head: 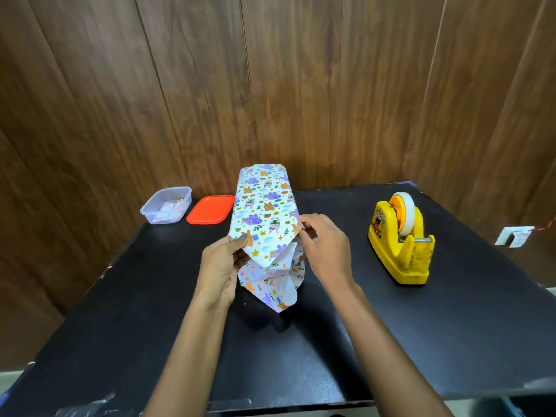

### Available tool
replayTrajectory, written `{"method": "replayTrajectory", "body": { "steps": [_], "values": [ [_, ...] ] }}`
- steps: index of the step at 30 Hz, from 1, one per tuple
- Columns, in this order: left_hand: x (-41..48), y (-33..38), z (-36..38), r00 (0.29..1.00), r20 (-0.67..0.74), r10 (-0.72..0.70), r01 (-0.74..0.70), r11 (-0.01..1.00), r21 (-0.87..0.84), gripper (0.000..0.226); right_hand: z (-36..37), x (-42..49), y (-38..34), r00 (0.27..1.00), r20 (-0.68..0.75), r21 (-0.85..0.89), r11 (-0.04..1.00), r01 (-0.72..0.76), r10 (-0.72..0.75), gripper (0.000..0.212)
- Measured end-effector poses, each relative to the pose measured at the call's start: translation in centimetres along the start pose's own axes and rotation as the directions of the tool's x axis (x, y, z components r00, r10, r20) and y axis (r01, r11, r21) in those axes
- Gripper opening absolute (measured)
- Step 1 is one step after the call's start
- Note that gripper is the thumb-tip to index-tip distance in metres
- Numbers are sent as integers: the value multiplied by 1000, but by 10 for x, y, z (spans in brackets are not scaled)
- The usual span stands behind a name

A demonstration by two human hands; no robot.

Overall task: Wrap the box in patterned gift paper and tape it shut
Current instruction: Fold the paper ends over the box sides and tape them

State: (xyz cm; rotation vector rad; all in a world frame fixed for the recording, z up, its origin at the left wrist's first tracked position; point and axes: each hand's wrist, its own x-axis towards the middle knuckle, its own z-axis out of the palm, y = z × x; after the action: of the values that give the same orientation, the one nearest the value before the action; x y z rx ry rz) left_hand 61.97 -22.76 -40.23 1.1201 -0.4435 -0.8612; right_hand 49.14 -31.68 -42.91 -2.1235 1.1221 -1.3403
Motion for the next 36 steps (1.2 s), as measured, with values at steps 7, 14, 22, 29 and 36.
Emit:
{"method": "replayTrajectory", "body": {
  "steps": [7, 14, 22, 29, 36],
  "values": [
    [-3, -2, -5, 1000, 15, 13, -13, 1000, 2, 12, 2, 0, 6, 993, -72, 210, 975, -78, 95, 16],
    [0, -1, -5, 999, 30, 25, -26, 999, 24, 12, 5, 0, 8, 975, -68, -8, 977, 211, -211, 15],
    [3, -19, -12, 998, 1, 57, -57, 997, -43, 12, -3, -10, 5, 952, -147, 381, 904, -194, 267, 14],
    [12, -44, -8, 978, -24, 206, -202, 974, 104, 6, -3, -15, -6, 712, 546, 367, 639, -676, 441, 42],
    [12, -57, -7, 930, 12, 367, -353, 886, 301, 24, 27, -13, -3, 778, 333, 506, 595, -624, 532, 16]
  ]
}}
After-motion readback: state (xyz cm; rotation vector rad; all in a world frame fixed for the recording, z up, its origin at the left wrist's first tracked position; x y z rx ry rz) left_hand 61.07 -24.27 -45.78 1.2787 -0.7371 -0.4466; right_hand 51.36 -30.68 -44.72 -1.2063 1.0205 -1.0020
